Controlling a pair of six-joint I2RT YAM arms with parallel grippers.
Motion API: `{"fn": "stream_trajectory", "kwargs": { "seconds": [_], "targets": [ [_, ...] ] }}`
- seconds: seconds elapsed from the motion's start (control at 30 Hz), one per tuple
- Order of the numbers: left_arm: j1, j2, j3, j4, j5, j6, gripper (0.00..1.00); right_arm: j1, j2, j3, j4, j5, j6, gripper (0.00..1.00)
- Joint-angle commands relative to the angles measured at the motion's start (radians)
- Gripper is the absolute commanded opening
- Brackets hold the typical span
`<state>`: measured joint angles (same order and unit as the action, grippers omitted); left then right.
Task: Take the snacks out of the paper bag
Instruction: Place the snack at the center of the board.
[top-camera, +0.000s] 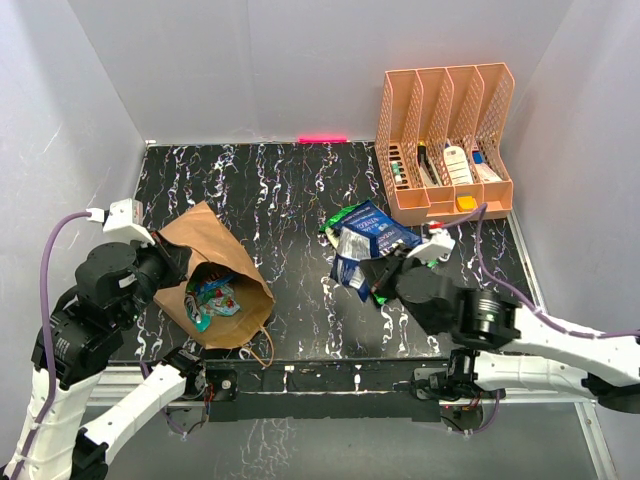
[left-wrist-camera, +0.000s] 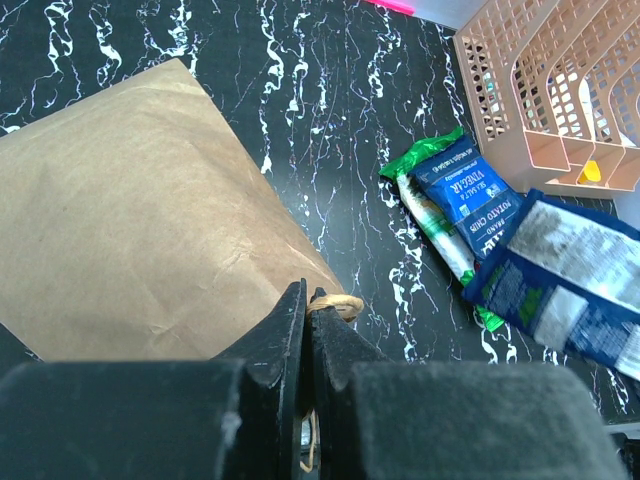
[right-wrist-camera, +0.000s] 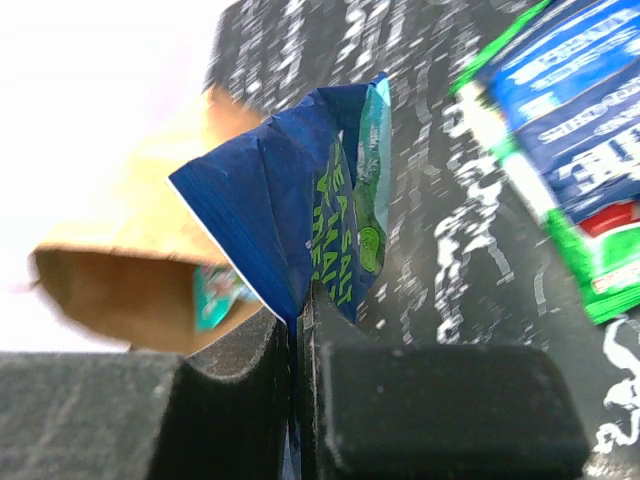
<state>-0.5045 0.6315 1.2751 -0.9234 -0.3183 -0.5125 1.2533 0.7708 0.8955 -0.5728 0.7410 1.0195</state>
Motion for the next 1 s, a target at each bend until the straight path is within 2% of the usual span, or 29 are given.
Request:
{"fn": "stream_trajectory", "kwargs": {
  "seconds": [0.0,0.13,0.2,0.27,0.5,0.73,0.97],
  "targets": [
    [-0.003,0.000,0.020,0.014,-0.009,0.009,0.00,-0.119,0.182,0.084,0.164,0.228,-0.049,0.07],
    [-0.003,0.005,0.026,0.009,0.002,0.002,0.00,-0.431,0.335,0.139,0.398,-0.203,-0.167,0.07],
    [-0.003,0.006,0.031,0.002,0.001,-0.001,0.00,-0.520,0.391,0.146,0.539,-0.353,-0.208,0.07],
    [-0.002,0.009,0.043,-0.008,-0.003,-0.002,0.00,-0.569,0.446,0.178,0.613,-0.432,-0.200,0.07],
    [-0.003,0.019,0.086,-0.040,-0.015,0.002,0.00,-0.761,0.559,0.167,0.767,-0.606,0.026,0.07],
    [-0.003,0.023,0.088,-0.037,-0.012,0.004,0.00,-0.841,0.550,-0.003,0.804,-0.595,0.170,0.07],
    [-0.003,0.019,0.068,-0.031,-0.009,0.006,0.00,-0.881,0.465,-0.212,0.797,-0.561,0.259,0.07]
  ]
}}
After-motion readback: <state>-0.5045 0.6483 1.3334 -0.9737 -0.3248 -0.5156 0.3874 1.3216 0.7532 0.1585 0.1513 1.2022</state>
